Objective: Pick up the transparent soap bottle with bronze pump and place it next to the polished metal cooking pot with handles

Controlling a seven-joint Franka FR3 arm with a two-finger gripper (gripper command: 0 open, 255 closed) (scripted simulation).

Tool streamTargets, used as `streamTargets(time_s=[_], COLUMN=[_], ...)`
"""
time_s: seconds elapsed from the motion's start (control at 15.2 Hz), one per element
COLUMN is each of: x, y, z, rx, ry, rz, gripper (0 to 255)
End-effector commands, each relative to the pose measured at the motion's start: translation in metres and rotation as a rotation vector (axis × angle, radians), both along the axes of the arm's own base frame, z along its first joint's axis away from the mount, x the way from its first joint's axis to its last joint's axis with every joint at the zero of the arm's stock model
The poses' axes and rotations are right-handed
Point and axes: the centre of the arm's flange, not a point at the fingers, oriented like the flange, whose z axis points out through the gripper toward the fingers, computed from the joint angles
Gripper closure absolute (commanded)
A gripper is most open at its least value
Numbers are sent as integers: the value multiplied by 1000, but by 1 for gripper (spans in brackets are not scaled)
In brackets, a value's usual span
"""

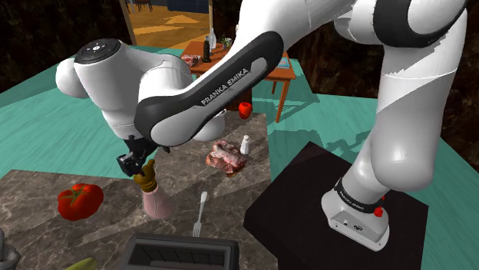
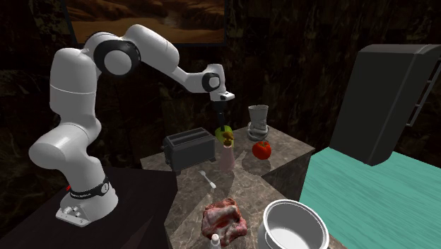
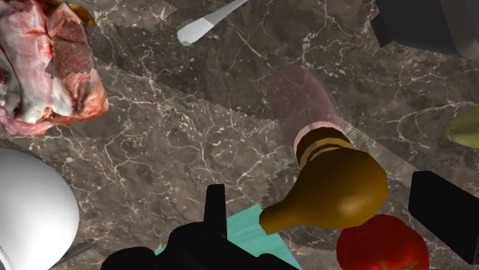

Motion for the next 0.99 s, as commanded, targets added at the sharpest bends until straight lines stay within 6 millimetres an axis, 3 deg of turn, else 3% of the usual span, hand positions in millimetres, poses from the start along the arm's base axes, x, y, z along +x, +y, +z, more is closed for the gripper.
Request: streamTargets(time_s=[0.0, 0.13, 0.59, 0.92], x=[8, 14, 19, 19], y=[22, 35, 31, 31], z=[-13, -19, -59, -59], rx=[-1, -2, -2, -2], ry=[-9, -13, -13, -13], rz=[3, 4, 4, 4], gripper=[0, 0, 0, 0])
